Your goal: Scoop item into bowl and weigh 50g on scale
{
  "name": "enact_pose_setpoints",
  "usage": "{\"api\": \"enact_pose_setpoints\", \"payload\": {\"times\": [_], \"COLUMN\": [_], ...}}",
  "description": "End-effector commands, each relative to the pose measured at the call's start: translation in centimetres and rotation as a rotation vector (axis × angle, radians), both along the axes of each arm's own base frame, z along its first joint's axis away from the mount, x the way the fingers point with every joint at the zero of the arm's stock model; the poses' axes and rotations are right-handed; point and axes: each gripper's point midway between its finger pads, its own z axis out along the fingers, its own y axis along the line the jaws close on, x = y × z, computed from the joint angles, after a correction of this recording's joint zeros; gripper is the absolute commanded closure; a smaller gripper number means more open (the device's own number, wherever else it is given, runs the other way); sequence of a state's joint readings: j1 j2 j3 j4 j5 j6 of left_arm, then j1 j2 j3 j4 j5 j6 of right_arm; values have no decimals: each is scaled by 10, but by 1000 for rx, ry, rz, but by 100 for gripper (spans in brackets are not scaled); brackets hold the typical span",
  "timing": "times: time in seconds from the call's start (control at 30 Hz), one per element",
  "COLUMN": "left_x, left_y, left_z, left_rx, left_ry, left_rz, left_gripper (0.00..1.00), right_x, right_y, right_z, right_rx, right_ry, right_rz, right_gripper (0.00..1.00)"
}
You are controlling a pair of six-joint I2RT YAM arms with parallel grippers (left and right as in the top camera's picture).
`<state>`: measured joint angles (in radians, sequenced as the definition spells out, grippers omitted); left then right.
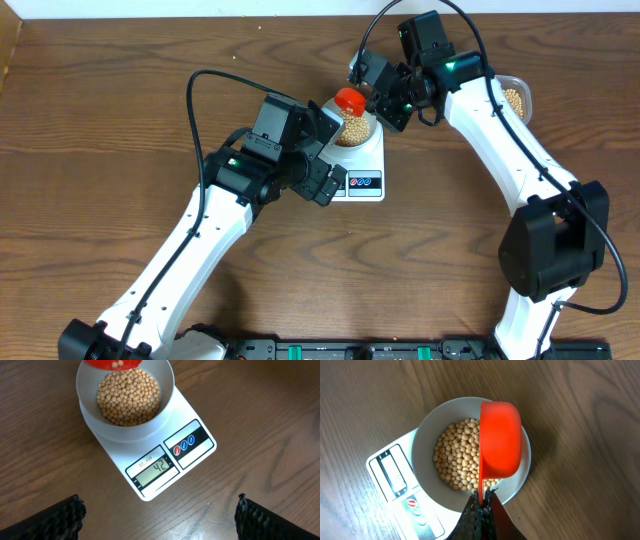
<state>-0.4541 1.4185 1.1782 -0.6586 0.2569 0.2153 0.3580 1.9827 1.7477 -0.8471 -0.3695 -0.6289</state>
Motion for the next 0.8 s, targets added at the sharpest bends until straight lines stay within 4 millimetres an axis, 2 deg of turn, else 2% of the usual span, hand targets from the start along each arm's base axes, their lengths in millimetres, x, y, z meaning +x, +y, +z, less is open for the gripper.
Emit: {"api": "enact_pose_setpoints", "payload": {"times": [0.0,0.47,0.6,0.77], "left_x": [0,0,0,0], "left_y": [1,1,1,1], "left_z": [-3,-3,-3,-3], "left_rx": [8,8,8,8], "left_ry": [5,5,5,5], "left_rz": [-12,-12,-12,-12], "left_gripper": [2,2,2,2], "right_x": [0,0,4,12], "right_y": [7,7,3,-23], "right_z": [22,36,41,58], "right_rx": [4,-14,23,130], "right_ry": [-84,-167,-132,-53], "right_rz": [79,153,60,-128], "right_gripper": [99,99,99,99]}}
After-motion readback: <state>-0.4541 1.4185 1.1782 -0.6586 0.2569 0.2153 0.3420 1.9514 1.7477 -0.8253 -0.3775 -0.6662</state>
